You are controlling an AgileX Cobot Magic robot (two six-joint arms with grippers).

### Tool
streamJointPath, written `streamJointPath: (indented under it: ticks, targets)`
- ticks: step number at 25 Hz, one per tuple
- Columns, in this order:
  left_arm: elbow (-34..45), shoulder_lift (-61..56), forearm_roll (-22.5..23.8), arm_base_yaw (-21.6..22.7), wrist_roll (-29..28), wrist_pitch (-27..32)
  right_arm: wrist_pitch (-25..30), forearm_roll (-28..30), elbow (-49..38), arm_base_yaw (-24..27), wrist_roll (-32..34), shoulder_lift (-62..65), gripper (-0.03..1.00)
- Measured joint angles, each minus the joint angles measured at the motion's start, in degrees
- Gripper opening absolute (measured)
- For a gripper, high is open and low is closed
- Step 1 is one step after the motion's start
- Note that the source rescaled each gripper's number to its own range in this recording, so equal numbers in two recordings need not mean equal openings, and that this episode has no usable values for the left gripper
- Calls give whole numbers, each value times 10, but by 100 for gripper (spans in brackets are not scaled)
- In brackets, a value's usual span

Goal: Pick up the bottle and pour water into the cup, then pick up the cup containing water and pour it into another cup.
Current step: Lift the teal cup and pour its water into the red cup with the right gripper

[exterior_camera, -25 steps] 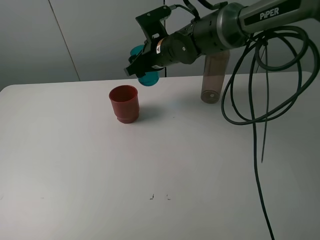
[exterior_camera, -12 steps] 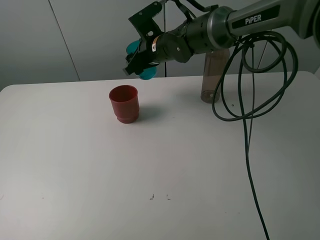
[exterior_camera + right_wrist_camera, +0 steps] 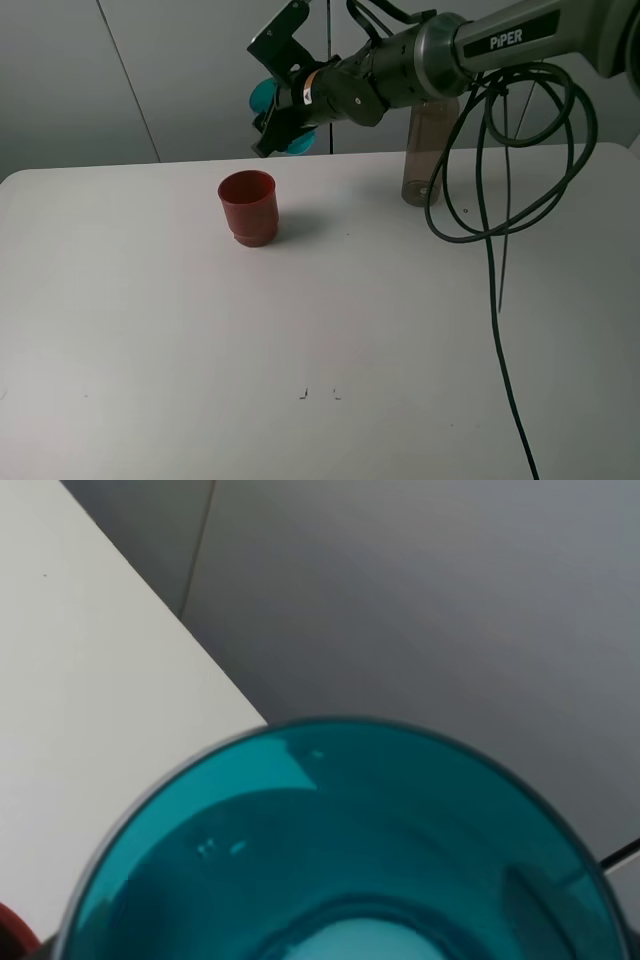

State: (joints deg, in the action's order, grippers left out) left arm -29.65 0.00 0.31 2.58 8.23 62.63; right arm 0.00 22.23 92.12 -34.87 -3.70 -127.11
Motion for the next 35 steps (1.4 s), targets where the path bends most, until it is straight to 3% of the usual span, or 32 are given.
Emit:
streamJointPath:
  ticks: [17,29,35]
  targets:
    - [0,0,0,0,0,0,-27,62,0,0,-59,0,13]
    - [0,0,0,0,0,0,-29,129,0,0,-64,0,13]
    - [0,0,1,0,0,0,-36,132,21,0,-64,-29,13]
